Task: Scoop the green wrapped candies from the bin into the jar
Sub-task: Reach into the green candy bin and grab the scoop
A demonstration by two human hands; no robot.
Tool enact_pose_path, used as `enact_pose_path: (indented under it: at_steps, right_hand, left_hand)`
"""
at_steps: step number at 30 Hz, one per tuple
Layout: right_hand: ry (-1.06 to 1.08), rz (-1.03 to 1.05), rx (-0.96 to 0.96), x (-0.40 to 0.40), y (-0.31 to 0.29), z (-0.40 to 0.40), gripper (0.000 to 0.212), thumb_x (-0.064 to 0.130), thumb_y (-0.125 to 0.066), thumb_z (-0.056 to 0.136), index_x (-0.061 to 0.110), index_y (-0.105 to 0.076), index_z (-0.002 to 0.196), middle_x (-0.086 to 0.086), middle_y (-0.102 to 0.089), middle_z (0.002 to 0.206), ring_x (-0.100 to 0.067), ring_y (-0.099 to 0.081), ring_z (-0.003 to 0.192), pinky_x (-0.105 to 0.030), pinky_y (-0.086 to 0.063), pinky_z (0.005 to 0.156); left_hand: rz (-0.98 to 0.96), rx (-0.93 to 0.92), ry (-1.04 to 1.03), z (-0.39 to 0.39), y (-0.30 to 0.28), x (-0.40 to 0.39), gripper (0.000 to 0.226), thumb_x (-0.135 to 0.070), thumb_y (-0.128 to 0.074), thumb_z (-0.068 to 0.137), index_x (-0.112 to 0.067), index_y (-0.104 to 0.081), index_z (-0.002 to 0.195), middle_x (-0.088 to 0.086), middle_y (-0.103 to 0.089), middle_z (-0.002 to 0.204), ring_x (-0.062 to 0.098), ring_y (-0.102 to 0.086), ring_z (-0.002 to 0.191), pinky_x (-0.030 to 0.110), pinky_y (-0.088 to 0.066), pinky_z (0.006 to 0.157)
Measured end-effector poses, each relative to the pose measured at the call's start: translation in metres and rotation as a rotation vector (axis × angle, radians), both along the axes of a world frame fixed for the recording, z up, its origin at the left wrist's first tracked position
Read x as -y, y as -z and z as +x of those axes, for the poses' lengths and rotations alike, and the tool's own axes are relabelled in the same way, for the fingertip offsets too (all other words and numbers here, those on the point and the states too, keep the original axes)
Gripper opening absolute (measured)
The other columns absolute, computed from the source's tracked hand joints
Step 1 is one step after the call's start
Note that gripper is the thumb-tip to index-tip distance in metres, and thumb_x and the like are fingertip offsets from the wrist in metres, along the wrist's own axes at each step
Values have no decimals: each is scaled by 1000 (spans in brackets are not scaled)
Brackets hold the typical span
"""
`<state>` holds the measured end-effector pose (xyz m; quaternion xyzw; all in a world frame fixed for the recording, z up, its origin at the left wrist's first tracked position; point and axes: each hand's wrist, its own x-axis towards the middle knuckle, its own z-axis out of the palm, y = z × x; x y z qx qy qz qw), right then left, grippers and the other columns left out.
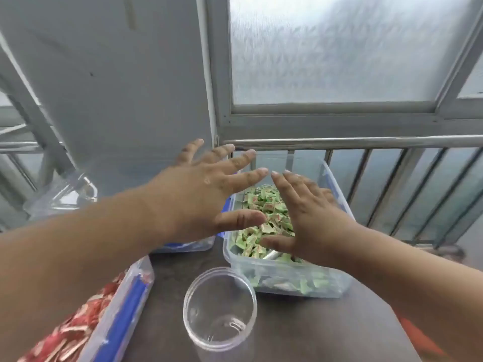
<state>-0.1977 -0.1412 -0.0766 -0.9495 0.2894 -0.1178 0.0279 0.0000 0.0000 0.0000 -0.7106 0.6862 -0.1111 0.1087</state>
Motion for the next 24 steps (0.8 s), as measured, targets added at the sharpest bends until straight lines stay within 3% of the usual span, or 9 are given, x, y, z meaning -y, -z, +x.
enact_pose_path:
  at_steps: [5,10,14,17,19,21,24]
  right_hand:
    - [122,143,-141,-25,-10,-17,143,87,-68,62,35,23,159,0,4,172,-24,3,158,-58,-11,125]
    - [111,148,-227,-57,-8,-45,144,93,-63,54,39,20,160,4,-1,172,-21,-1,158,-55,-12,125]
    - [105,161,-262,-80,-4,-64,142,98,-58,50,44,14,160,6,-4,172,-22,-5,158,-56,-12,125]
    - [117,172,-284,-93,-7,-74,137,93,-63,57,41,7,162,4,-10,172,-25,-11,157,-54,-16,125]
    - [123,185,-259,-98,-10,-77,134,88,-69,62,37,1,164,3,-16,171,-25,-15,156,-51,-20,125]
    - [124,193,-224,-101,-12,-81,132,82,-74,64,35,-4,165,4,-21,170,-24,-19,155,-47,-23,125]
    - [114,222,-196,-101,-9,-87,131,78,-78,64,35,-7,165,4,-25,168,-24,-24,154,-44,-26,124]
  left_hand:
    - [17,-238,-28,-26,5,-62,99,-102,-7,82,-60,3,172,-19,14,184,9,9,172,44,6,139]
    - [36,-500,-72,-47,17,-121,99,-99,-29,89,-56,-4,175,-24,5,184,1,0,170,28,-1,132]
    - [48,-690,-138,-62,34,-148,123,-114,-28,70,-53,-6,175,-24,-2,184,2,-6,170,38,-9,136]
    - [9,-664,-148,-76,47,-149,123,-109,-25,74,-41,-19,177,-16,-17,185,8,-17,169,36,-2,131]
    - [-54,-706,-167,-80,46,-147,118,-103,-26,79,-33,-36,173,-7,-40,177,15,-38,161,39,-20,132]
    - [-134,-764,-187,-79,41,-146,116,-106,-25,82,-26,-56,160,-1,-63,155,18,-59,140,42,-44,122]
    - [-265,-885,-190,-76,41,-158,113,-107,-28,75,-28,-67,145,-6,-75,131,12,-69,120,42,-55,108]
